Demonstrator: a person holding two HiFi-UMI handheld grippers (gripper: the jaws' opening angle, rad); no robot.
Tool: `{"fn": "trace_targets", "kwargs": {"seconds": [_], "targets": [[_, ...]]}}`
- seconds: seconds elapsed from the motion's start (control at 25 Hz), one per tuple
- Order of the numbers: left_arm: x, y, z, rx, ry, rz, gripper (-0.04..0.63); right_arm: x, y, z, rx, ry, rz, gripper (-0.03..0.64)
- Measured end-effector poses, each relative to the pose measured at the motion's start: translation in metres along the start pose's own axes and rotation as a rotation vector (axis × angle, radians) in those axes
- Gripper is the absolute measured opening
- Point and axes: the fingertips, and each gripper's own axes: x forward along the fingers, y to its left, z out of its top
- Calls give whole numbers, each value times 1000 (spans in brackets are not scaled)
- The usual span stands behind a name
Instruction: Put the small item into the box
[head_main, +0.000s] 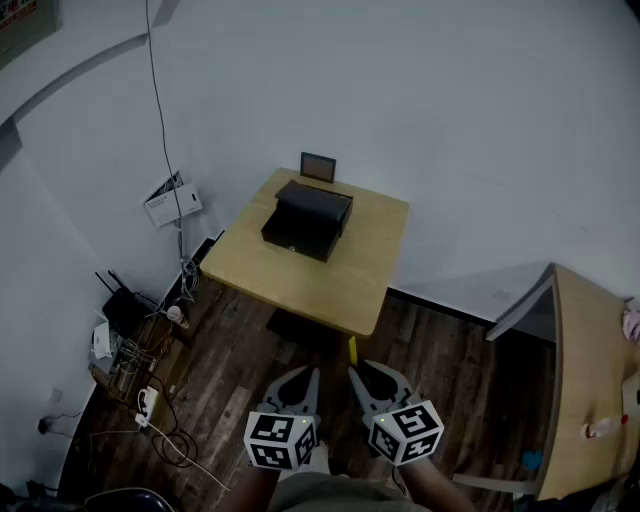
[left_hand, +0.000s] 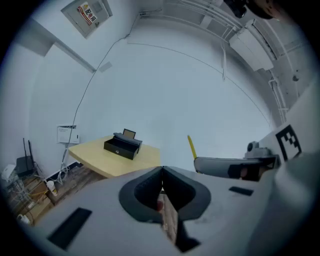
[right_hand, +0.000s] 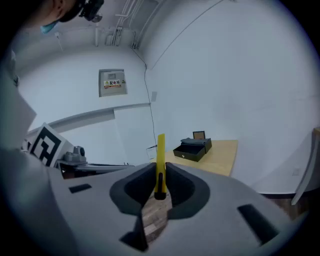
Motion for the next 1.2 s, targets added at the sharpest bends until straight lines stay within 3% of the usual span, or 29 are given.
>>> {"fn": "trace_targets", "kwargs": {"seconds": [0.28, 0.52, 0.84, 1.2], "targets": [[-79, -56, -54, -16, -11, 10, 3, -85, 37, -36, -4, -35, -11, 52], [-117, -64, -58, -15, -61, 36, 3, -112, 67, -44, -39, -51, 18, 52], [-117, -67, -51, -22, -85, 25, 3, -122, 67, -32, 10, -119, 38, 52], [-85, -44, -37, -33, -69, 27, 3, -84, 49, -19, 23, -104, 44, 52]]}}
